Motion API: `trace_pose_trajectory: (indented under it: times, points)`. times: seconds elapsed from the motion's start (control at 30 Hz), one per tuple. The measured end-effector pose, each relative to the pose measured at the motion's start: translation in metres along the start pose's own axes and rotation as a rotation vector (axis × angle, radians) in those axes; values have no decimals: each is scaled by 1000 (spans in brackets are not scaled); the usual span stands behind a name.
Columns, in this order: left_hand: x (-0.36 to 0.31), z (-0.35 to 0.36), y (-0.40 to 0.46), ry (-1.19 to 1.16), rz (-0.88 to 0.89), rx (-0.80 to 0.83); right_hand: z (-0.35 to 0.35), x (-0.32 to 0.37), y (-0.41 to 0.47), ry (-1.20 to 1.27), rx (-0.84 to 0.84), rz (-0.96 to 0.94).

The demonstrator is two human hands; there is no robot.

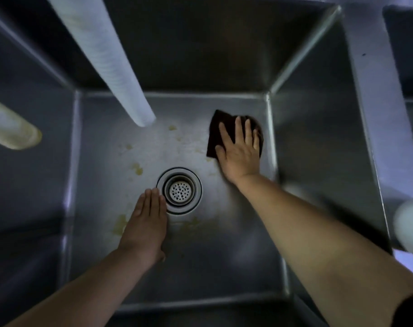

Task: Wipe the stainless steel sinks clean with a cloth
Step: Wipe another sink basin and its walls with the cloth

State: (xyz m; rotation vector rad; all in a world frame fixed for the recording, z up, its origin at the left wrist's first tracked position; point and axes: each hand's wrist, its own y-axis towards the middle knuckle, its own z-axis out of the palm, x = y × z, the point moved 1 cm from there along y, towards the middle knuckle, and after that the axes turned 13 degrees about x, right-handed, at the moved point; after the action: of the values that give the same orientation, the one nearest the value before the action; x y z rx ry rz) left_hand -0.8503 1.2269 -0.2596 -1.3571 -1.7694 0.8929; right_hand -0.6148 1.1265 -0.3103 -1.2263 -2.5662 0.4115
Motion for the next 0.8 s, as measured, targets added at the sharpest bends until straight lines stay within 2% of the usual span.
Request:
trace_pose_trajectory:
  times: [0.23, 0.33, 0.43, 0.57, 0.7, 0.8]
  points:
    - [1, -2, -7, -67, 10, -20, 45, 25, -131, -118, 124, -265]
    - [1, -1, -7, -77, 11, -21, 48, 27, -145, -87, 171, -262]
    - [3, 0, -4, -77, 11, -31, 37, 32, -112, -20, 177, -180]
    - [3, 0, -2, -79, 22, -18, 14, 39, -36, -25, 86, -76]
    - [3, 2, 1, -80, 23, -7, -13, 38, 47, -74, 59, -96]
    - [4, 3, 5, -60, 19, 6, -19, 36, 76, -125, 54, -137]
